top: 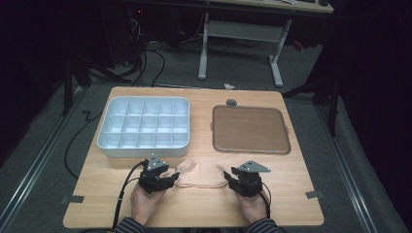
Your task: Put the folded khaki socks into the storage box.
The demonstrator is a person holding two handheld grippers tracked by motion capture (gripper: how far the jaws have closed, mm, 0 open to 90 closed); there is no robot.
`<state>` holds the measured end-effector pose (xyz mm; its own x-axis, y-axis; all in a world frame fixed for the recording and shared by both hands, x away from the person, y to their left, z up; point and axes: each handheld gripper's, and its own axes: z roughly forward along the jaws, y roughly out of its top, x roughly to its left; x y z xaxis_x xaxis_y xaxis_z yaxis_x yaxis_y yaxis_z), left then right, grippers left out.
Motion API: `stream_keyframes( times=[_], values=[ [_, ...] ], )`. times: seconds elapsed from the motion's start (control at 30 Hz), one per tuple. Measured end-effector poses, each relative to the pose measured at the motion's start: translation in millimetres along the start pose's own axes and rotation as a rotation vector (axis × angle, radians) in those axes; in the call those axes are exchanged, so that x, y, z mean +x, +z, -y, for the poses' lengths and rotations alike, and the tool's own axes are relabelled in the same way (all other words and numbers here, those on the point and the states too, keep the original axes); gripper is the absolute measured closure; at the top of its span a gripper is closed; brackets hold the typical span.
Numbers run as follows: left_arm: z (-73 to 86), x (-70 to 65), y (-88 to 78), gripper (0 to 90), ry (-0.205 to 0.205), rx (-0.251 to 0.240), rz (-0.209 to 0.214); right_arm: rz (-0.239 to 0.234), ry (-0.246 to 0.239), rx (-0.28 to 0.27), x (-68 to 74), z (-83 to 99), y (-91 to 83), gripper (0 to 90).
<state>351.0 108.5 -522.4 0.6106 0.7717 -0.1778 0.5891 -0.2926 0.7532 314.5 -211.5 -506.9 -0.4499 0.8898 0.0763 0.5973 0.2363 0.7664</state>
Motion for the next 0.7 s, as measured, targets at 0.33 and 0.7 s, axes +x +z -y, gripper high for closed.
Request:
stream_keyframes(
  times=[0.33, 0.7],
  values=[
    [-1.5, 4.7, 5.8, 45.3, -0.052, -0.003, 0.03, -0.113, -0.06, 0.008, 26.6, -13.0, 4.1, 81.4],
    [-1.2, 7.3, 13.3, 45.1, -0.069, 0.018, 0.029, -0.17, -0.106, 0.041, 48.9, -14.0, 28.6, 87.0]
  ],
)
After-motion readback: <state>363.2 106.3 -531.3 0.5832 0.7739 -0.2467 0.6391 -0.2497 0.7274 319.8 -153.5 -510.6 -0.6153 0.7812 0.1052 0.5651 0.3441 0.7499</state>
